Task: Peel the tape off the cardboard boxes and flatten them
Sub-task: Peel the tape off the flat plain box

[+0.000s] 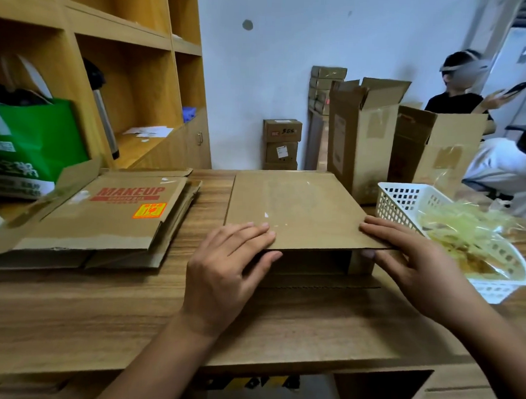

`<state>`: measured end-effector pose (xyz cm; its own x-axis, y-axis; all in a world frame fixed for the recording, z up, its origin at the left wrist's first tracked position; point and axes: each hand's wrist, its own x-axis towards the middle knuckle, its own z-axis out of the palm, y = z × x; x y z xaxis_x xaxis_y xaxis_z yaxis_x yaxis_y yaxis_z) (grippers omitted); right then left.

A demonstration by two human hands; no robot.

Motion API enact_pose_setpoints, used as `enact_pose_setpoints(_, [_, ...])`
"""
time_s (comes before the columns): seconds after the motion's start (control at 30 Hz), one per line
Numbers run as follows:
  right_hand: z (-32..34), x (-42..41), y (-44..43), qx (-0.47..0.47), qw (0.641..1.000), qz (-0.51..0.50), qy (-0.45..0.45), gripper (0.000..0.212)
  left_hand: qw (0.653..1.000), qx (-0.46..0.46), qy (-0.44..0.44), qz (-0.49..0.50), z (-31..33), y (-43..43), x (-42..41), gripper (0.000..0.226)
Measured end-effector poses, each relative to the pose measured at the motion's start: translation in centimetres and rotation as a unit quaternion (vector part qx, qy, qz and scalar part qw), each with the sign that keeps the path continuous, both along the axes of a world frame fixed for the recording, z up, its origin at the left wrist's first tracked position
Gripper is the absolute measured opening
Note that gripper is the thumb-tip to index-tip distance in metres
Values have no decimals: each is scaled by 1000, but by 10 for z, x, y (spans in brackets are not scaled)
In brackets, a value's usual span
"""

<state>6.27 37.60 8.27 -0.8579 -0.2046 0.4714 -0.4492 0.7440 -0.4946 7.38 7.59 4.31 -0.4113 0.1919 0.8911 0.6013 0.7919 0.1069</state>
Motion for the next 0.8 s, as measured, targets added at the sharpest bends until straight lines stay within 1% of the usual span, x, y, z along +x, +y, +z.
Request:
enact_pose_setpoints(0.1, [-9,-1,-7,-52,999,-11,-10,56,1000,4,-9,-3,1,-2,1,26])
enact_pose_setpoints(0.2, [-22,3,-18,-164,984,-52,-53,72,1000,8,-21,-3,0,-3,0,25])
enact_pose_setpoints(0.27, [-28,8,-28,-220,969,-73,-81,74,1000,13,-27,-6,0,-3,0,25])
enact_pose_setpoints(0.37, [-33,9,-42,-245,960,-105,-80,78,999,25,-29,-10,1,-2,1,24])
enact_pose_setpoints(0.5, [-36,1,-53,-243,956,-145,-72,88,999,35,-31,-13,1,-2,2,24])
enact_pose_setpoints(0.6, [-40,-8,-56,-260,949,-171,-57,85,999,39,-33,-10,2,-2,4,24])
enact_pose_setpoints(0.7, [-44,-11,-59,-266,945,-183,-48,68,998,49,-34,-9,1,-3,4,24])
enact_pose_setpoints(0.8, [-44,-9,-60,-261,947,-183,-40,61,998,53,-38,-9,1,-4,3,23])
